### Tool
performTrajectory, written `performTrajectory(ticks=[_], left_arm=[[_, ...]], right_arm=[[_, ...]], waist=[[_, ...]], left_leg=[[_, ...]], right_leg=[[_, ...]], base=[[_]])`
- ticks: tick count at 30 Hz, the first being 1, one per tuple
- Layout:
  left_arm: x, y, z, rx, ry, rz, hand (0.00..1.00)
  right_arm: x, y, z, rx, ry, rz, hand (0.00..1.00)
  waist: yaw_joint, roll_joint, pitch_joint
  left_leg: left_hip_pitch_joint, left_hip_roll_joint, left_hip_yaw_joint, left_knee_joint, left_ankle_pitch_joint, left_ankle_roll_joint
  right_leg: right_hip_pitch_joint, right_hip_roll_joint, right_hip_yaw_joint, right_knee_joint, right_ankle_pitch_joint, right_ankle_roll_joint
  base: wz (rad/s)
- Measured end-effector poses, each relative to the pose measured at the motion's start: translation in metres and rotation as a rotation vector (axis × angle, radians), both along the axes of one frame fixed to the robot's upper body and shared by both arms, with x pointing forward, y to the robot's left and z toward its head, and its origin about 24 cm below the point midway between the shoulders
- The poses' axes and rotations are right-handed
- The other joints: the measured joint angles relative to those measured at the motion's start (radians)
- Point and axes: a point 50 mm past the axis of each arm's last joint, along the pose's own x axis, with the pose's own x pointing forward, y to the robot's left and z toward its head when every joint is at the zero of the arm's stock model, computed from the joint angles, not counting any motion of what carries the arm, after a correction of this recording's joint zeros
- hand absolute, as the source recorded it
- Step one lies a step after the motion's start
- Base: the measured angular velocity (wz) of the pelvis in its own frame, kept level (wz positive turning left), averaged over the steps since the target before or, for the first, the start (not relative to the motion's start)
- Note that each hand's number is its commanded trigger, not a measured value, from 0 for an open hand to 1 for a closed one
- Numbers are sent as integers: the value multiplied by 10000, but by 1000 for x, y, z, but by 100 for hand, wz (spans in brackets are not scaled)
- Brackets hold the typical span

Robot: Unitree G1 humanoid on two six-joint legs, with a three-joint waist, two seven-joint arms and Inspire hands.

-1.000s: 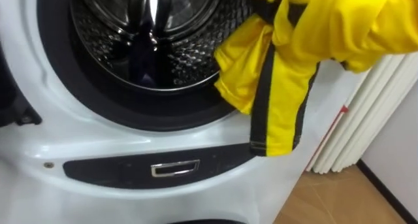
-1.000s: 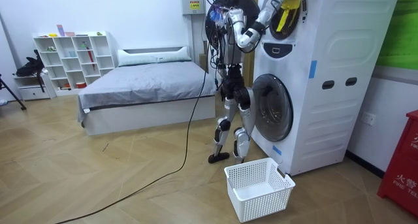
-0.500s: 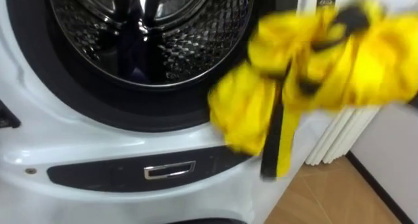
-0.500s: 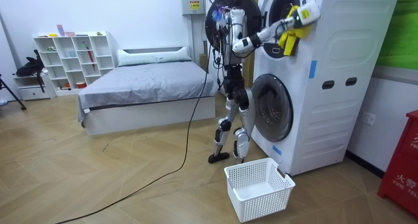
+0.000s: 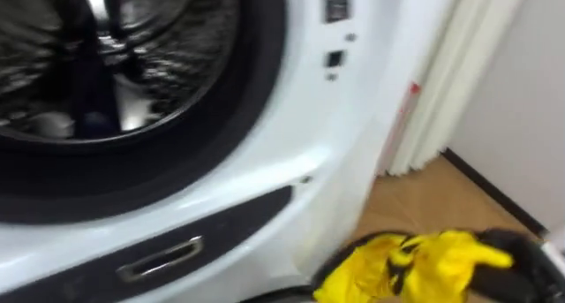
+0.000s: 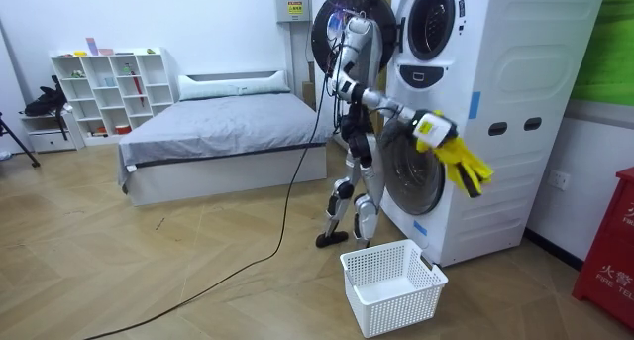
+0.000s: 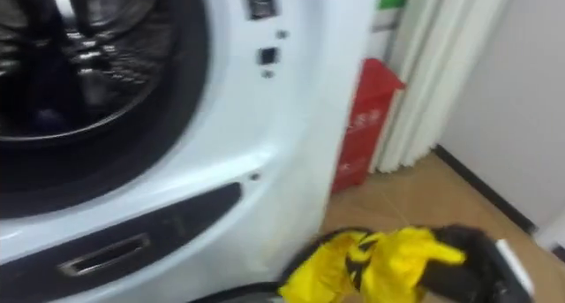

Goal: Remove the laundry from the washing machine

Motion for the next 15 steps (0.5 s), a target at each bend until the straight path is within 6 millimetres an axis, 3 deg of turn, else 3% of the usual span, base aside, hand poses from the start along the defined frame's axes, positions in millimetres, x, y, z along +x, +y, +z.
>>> performTrajectory(ticks=[2, 5, 7, 12, 15], left_arm=[[3, -1, 0, -165, -132, 200, 0], [4, -6, -2, -493, -59, 220, 0], [8, -7, -2, -646, -100, 128, 0], [17, -12, -3, -987, -233, 105, 0], [20, -13, -3, -1272, -432, 710, 0]], right_arm=[[-5, 2, -13, 288, 402, -281, 100], [-15, -1, -30, 502, 1139, -719, 100], [-18, -3, -38, 611, 1442, -869, 100], [-13, -5, -58, 866, 2134, -1252, 100], [-5, -2, -60, 899, 2114, -1162, 100]], waist=[[-107, 164, -50], [-425, 496, 54], [-596, 796, 43], [-760, 1128, 153], [-795, 1252, 168]], left_leg=[[-145, -14, 100, 10, 0, 0], [-378, -88, 304, 13, 0, 1], [-823, -169, 414, 28, 1, 2], [-1464, -291, 536, 90, 5, 10], [-1843, -349, 554, 233, 5, 11]], right_leg=[[-231, 67, 155, 20, 60, 4], [-660, 141, 433, 198, 76, 15], [-1250, 151, 549, 397, 97, 59], [-2092, 239, 853, 826, 121, 101], [-2543, 285, 1083, 957, 121, 126]], base=[[-41], [-31], [-23], [-17], [-18]])
